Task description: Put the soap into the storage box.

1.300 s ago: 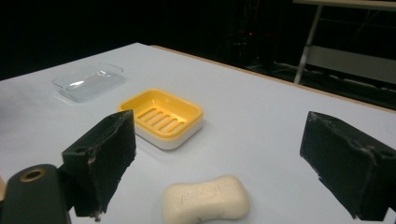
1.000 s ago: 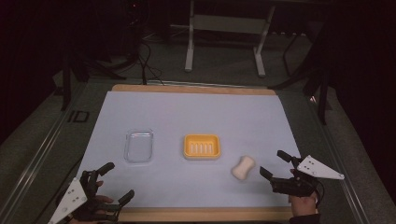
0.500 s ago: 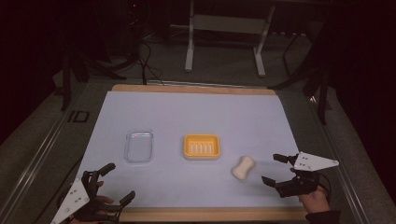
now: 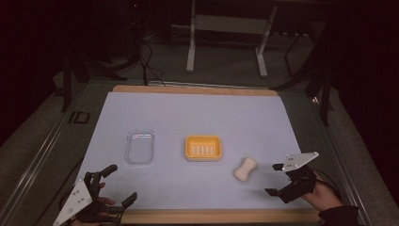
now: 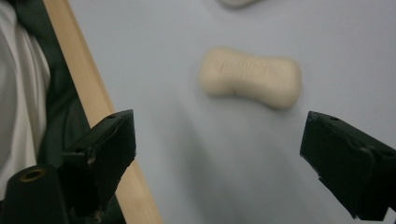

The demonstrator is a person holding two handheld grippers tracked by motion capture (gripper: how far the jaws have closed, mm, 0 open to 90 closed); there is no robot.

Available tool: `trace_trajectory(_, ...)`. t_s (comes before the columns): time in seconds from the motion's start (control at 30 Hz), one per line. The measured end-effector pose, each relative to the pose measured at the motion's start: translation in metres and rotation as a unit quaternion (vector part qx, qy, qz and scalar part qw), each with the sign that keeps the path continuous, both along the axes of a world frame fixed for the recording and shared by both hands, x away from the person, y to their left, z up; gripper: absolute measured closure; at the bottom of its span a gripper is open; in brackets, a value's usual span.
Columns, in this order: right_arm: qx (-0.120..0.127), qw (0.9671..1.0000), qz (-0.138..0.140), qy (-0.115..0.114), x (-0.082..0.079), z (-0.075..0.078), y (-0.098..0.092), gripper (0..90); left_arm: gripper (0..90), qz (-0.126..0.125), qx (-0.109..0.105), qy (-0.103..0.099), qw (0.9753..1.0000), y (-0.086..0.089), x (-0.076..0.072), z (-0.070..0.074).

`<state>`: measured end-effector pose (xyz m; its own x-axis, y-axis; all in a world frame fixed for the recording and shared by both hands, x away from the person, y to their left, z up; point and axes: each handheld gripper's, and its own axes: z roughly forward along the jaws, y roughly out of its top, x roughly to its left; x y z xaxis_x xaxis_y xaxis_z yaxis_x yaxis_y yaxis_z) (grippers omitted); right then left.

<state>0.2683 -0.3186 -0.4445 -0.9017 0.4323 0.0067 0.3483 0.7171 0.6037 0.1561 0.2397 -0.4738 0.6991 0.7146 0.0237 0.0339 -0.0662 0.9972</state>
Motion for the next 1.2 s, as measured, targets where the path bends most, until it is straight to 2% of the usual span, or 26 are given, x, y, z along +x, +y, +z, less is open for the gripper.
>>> trace_trajectory(0.03,-0.027,0.9995,0.014,-0.001,0.000,0.000,0.001,12.3,0.1,0.001,0.000,-0.001,1.0000,0.000,0.001,0.000)
trace_trajectory(0.1,-0.048,0.9985,0.025,0.007,0.001,0.000,0.002,12.3,0.1,0.001,0.000,0.000,1.0000,0.000,0.001,-0.001)
trace_trajectory(0.13,-0.048,0.9985,0.025,0.007,0.001,0.000,0.002,12.3,0.1,0.001,0.000,0.001,1.0000,-0.001,0.001,-0.001)
trace_trajectory(0.23,-0.077,0.9959,0.036,0.029,0.003,0.000,0.004,12.3,0.1,0.000,0.000,0.003,1.0000,-0.001,0.002,-0.001)
trace_trajectory(0.3,-0.107,0.9920,0.042,0.051,0.007,-0.001,0.006,12.3,0.1,0.000,0.002,0.004,1.0000,-0.001,0.002,-0.001)
trace_trajectory(0.33,-0.107,0.9920,0.042,0.051,0.007,-0.001,0.006,12.3,0.1,0.000,0.002,0.004,1.0000,-0.001,0.002,-0.001)
trace_trajectory(0.37,-0.121,0.9898,0.044,0.061,0.009,-0.003,0.007,12.3,0.1,0.000,0.002,0.005,1.0000,-0.001,0.002,-0.001)
trace_trajectory(0.43,-0.128,0.9890,0.044,0.060,0.010,-0.004,0.009,12.3,0.1,0.000,0.002,0.005,1.0000,-0.001,0.002,-0.001)
trace_trajectory(0.53,-0.154,0.9845,0.046,0.069,0.013,-0.007,0.013,12.4,0.1,0.000,0.002,0.005,1.0000,-0.001,0.002,-0.001)
trace_trajectory(0.63,-0.185,0.9769,0.043,0.097,0.016,-0.010,0.019,12.3,0.1,-0.001,0.003,0.005,1.0000,-0.001,0.002,-0.001)
trace_trajectory(0.7,-0.200,0.9729,0.044,0.108,0.018,-0.011,0.021,12.0,0.1,-0.002,0.003,0.005,1.0000,-0.002,0.002,-0.001)
trace_trajectory(0.77,-0.217,0.9691,0.046,0.108,0.021,-0.012,0.026,11.9,0.1,-0.002,0.004,0.006,1.0000,-0.002,0.002,-0.002)
trace_trajectory(0.87,-0.218,0.9686,0.047,0.111,0.023,-0.011,0.027,11.8,0.1,-0.002,0.004,0.007,1.0000,-0.002,0.002,-0.002)
trace_trajectory(0.93,-0.229,0.9650,0.048,0.118,0.028,-0.009,0.030,12.3,0.1,-0.002,0.004,0.007,1.0000,-0.002,0.001,-0.002)
trace_trajectory(0.97,-0.238,0.9619,0.055,0.123,0.030,-0.010,0.032,12.3,0.1,-0.001,0.004,0.007,1.0000,-0.002,0.001,-0.002)
trace_trajectory(1.03,-0.238,0.9619,0.055,0.123,0.030,-0.010,0.032,12.3,0.1,-0.001,0.003,0.008,1.0000,-0.002,0.001,-0.002)
trace_trajectory(1.07,-0.246,0.9591,0.059,0.127,0.031,-0.009,0.032,12.3,0.1,-0.002,0.004,0.009,1.0000,-0.002,0.001,-0.002)
trace_trajectory(1.1,-0.258,0.9545,0.067,0.135,0.033,-0.010,0.033,12.3,0.1,-0.001,0.007,0.008,0.9999,-0.002,0.000,-0.002)
trace_trajectory(1.13,-0.262,0.9532,0.069,0.134,0.034,-0.010,0.034,12.3,0.1,-0.002,0.008,0.009,0.9999,-0.003,0.000,-0.002)
trace_trajectory(1.2,-0.273,0.9484,0.075,0.143,0.036,-0.011,0.034,12.2,0.1,-0.003,0.008,0.009,0.9999,-0.003,-0.001,-0.002)
